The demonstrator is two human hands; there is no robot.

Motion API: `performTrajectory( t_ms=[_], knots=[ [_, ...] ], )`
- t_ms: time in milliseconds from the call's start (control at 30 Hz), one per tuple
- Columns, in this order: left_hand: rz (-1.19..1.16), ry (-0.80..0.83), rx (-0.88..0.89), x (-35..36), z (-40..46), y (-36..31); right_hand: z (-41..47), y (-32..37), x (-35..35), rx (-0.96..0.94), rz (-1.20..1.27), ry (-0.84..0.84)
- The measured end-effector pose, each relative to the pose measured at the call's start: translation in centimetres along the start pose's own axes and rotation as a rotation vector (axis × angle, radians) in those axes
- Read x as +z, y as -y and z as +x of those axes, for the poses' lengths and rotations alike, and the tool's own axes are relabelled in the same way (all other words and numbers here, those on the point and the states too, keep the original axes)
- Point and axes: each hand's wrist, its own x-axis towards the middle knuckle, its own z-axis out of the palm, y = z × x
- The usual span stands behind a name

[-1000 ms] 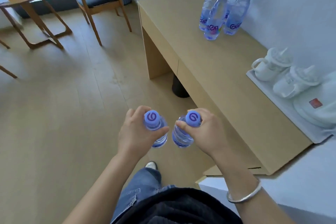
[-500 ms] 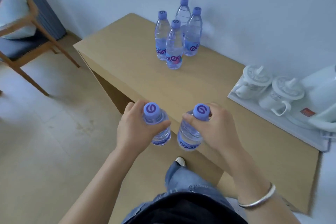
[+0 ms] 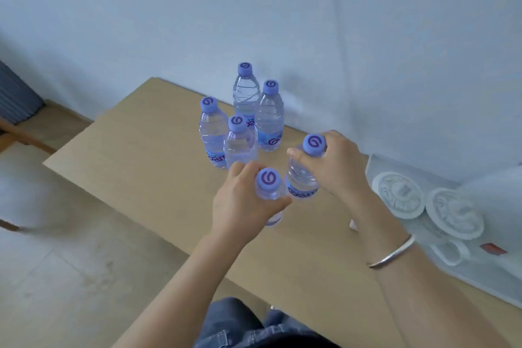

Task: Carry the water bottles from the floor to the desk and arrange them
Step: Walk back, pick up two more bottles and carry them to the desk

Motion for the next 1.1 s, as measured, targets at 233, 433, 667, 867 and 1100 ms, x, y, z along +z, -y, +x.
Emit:
performTrajectory(
  t_ms=[233, 433, 667, 867, 1100],
  knots=[
    [0.115, 0.186, 0.192, 1.1, 7.7, -2.1, 6.4, 0.0, 0.6, 0.166, -0.054, -0.108],
    [0.053, 0.320, 0.218, 2.1, 11.0, -1.4, 6.6, -1.6, 3.1, 0.402, -0.030, -0.194],
    [-0.148, 0.305, 0.295, 2.2, 11.4, -0.4, 6.4, -0.8, 4.3, 0.463, 0.058, -0.229],
    [-0.126, 0.317, 0.492, 2.6, 7.8, -0.3, 0.7, 1.5, 3.4, 0.479, 0.153, -0.239],
    [0.133, 0.420, 0.852, 5.4, 2.3, -0.3, -9.6, -1.9, 0.1, 0.687, 0.229, -0.372]
  ],
)
